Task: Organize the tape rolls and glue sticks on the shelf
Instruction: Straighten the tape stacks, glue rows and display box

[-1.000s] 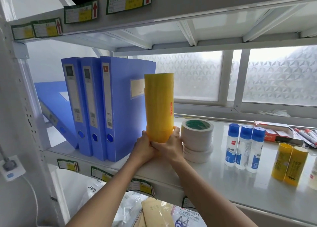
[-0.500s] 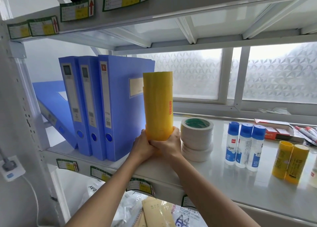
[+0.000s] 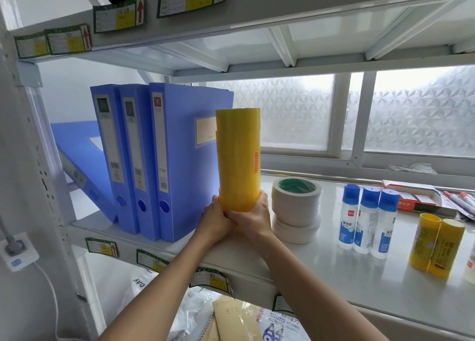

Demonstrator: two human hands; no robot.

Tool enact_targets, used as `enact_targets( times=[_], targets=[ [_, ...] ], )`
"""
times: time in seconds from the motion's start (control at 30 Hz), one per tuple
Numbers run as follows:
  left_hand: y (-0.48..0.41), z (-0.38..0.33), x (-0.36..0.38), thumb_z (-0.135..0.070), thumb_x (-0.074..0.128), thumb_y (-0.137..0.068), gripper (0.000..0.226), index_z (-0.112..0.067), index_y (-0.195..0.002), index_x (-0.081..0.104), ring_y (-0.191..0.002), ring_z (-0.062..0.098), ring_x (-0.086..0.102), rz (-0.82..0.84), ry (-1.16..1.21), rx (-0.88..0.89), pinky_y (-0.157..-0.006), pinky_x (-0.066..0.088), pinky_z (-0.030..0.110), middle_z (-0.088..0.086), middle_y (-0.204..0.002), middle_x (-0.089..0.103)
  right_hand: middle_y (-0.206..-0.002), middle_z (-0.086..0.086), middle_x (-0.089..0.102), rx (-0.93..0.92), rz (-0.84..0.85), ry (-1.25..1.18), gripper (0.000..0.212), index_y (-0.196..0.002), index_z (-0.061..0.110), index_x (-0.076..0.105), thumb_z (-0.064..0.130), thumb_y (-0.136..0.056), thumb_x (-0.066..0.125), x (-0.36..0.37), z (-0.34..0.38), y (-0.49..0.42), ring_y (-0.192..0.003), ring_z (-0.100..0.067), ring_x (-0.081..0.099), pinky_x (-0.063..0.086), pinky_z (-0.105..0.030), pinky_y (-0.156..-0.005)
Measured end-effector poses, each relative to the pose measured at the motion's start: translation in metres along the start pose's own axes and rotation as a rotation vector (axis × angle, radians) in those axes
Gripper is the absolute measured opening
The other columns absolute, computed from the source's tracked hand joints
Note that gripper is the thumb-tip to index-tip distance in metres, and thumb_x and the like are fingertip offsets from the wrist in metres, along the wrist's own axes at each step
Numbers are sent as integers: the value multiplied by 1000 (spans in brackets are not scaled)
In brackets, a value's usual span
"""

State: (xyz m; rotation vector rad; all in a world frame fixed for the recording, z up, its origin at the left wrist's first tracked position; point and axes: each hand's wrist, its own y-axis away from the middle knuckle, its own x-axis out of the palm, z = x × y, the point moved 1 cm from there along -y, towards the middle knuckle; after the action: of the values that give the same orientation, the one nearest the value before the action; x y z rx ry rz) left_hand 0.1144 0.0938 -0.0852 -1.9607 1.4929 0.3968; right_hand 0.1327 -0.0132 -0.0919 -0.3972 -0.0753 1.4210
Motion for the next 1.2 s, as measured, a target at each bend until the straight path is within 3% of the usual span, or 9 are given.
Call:
enact_targets(
  times=[0.17, 0.2, 0.27, 0.3, 0.47, 0.63, 0.77, 0.97, 1.2],
  targets=[
    [9, -9, -5, -65, 57, -81, 87, -20, -147, 23, -125, 11, 43, -96, 219, 30, -108, 42, 39, -10, -139, 40, -147, -1, 36, -134, -34, -57, 115, -152, 22, 10, 59, -61, 71, 2, 20, 3, -134, -20, 40, 42, -42, -108],
    [4, -4, -3, -91, 34, -47, 127, -18, -149, 20, -125, 9, 40, -102, 218, 47, -110, 37, 40, -11, -141, 37, -147, 0, 38, -152, -34, -80, 107, -152, 24, 11, 56, -68, 69, 2, 22, 2, -133, -20, 42, 43, -43, -108],
    [5, -1, -2, -29, 56, -90, 69, -22, -150, 22, -128, 10, 42, -85, 116, 51, -106, 39, 38, -10, -147, 38, -141, 1, 45, -180, -47, -82, 95, -150, 26, 16, 54, -75, 68, 1, 23, 1, -126, -20, 49, 47, -44, -103],
    [7, -1, -3, -57, 59, -86, 78, -26, -149, 23, -129, 12, 45, -82, 71, 79, -104, 41, 36, -10, -148, 40, -138, 1, 47, -191, -52, -75, 93, -149, 27, 18, 53, -77, 68, 1, 23, 1, -123, -20, 52, 49, -44, -101],
    [-2, 9, -1, -66, 53, -78, 72, -38, -140, 30, -123, 23, 55, -122, 140, 37, -99, 48, 56, -8, -139, 51, -129, 5, 53, -197, -52, -102, 87, -147, 28, 22, 50, -78, 71, -1, 21, -1, -113, -19, 57, 52, -34, -93],
    [4, 0, -2, -63, 51, -84, 72, -34, -145, 26, -128, 24, 51, -113, 105, 30, -104, 45, 52, -5, -144, 47, -113, 12, 52, -160, -34, -156, 81, -140, 32, 27, 46, -76, 75, -7, 23, -1, -97, -11, 57, 45, -16, -75],
    [5, -2, -2, -68, 41, -81, 78, -29, -147, 25, -129, 24, 51, -124, 72, 35, -105, 42, 48, -4, -145, 46, -117, 8, 57, -143, -27, -181, 80, -137, 35, 29, 47, -74, 77, -5, 23, 0, -101, -15, 61, 52, -27, -84],
    [4, -4, -2, -76, 37, -72, 91, -26, -146, 25, -127, 26, 53, -128, 93, 47, -104, 45, 51, -1, -144, 47, -114, 11, 53, -160, -19, -156, 81, -140, 31, 26, 46, -77, 75, -6, 23, 0, -98, -12, 58, 47, -19, -78],
    [6, -10, -4, -94, 33, -59, 114, -20, -146, 26, -128, 21, 49, -101, 244, 31, -107, 41, 49, -1, -140, 46, -132, -1, 50, -145, 14, -43, 87, -145, 27, 21, 49, -77, 71, -4, 29, -3, -120, -23, 53, 49, -44, -99]
  ],
)
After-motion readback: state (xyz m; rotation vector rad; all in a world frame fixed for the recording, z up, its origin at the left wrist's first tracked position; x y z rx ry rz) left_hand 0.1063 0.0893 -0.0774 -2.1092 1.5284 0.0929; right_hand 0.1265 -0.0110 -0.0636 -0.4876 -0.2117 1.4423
